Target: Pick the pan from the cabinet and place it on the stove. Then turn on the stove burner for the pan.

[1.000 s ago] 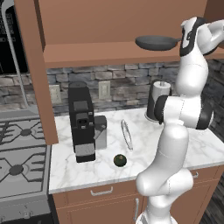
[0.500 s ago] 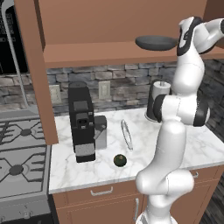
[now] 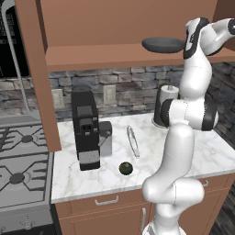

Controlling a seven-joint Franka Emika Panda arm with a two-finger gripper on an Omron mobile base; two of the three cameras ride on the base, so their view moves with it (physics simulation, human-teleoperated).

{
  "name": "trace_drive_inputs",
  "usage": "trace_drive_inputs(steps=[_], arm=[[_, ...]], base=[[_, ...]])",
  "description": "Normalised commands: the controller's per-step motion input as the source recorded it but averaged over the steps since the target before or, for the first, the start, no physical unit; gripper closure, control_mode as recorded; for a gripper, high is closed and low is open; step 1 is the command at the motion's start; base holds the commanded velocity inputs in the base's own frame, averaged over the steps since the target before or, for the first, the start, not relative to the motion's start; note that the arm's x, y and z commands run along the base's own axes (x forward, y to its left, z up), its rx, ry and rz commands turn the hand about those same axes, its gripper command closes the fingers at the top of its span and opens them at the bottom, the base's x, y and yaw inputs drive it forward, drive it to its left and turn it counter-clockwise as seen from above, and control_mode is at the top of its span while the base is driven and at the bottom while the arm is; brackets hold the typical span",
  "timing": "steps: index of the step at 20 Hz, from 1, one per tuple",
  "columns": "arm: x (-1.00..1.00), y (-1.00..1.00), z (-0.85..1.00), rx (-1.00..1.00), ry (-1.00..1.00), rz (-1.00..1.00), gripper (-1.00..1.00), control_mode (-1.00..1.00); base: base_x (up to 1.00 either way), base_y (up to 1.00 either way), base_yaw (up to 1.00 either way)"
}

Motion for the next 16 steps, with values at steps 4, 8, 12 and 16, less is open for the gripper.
trace_drive_inputs(steps=[4, 8, 12, 16], arm=[[0.3, 0.0, -0.23, 0.0, 0.0, 0.0, -1.0, -1.0], [0.24, 0.0, -0.22, 0.01, 0.0, 0.0, -1.0, -1.0], [0.19, 0.0, -0.22, 0.03, 0.0, 0.0, -1.0, -1.0], [0.11, 0.0, -0.29, 0.07, 0.0, 0.0, 1.0, -1.0]], base=[[0.0, 0.0, 0.0], [0.0, 0.0, 0.0], [0.0, 0.0, 0.0], [0.0, 0.0, 0.0]])
